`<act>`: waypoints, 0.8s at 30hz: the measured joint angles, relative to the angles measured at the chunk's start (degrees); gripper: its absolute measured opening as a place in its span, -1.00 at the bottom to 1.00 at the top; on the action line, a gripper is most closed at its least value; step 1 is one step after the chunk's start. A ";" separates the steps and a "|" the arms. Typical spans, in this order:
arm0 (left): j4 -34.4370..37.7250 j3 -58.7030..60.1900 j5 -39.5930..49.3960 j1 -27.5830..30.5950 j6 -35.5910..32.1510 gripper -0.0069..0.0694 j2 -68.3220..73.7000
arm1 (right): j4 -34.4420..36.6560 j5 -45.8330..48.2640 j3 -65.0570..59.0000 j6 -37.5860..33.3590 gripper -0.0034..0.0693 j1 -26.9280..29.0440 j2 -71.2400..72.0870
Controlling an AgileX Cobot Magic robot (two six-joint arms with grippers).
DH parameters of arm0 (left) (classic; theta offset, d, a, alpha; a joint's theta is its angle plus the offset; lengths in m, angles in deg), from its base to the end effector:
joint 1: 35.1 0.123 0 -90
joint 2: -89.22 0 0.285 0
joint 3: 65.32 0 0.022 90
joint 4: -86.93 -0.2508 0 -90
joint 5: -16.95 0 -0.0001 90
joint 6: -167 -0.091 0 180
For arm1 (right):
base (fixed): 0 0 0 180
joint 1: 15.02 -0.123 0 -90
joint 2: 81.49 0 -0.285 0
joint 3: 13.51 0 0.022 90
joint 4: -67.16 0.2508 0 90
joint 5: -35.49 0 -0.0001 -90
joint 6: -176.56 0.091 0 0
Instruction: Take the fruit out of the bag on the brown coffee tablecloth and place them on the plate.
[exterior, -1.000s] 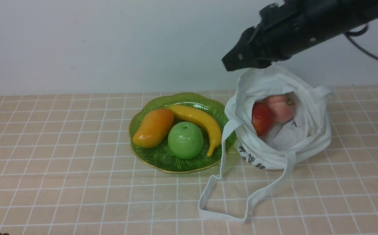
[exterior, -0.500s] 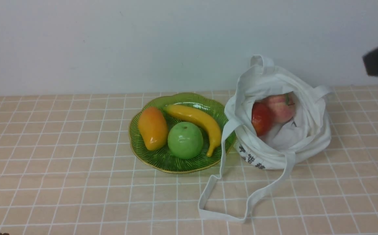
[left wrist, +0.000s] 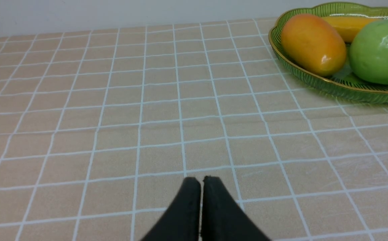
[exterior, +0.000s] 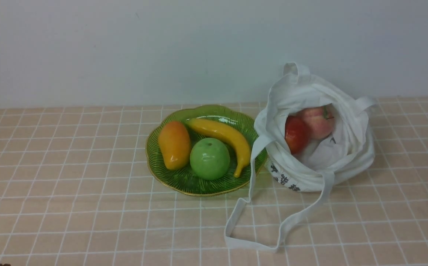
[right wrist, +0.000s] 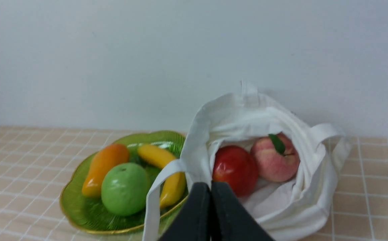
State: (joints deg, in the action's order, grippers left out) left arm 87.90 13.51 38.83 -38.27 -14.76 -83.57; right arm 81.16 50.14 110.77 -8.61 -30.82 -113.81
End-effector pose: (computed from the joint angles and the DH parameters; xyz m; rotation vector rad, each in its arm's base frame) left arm 0.0524 -0.0035 0.1699 0.0705 1.8823 -0.0336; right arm 0.0926 0.0320 0.2865 -0.1604 1.7915 0.3575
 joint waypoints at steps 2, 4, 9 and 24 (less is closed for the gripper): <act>0.00 0.00 0.00 0.00 0.00 -0.84 0.00 | 0.18 -5.01 -3.12 -0.07 -0.94 0.00 0.30; 0.00 0.00 0.00 0.00 0.00 -0.84 0.00 | 0.23 -7.53 -4.11 -0.11 -0.94 0.00 0.30; 0.00 0.00 0.00 0.00 0.00 -0.84 0.00 | 0.48 -12.06 -5.58 -0.66 -0.94 0.00 0.30; 0.00 0.00 0.00 0.00 0.00 -0.84 0.00 | 0.66 -12.46 -5.87 -1.22 -0.94 0.00 0.30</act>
State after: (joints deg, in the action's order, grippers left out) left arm 87.90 13.51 38.83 -38.27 -14.76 -83.57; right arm 81.82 37.67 104.90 -9.84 -30.82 -113.51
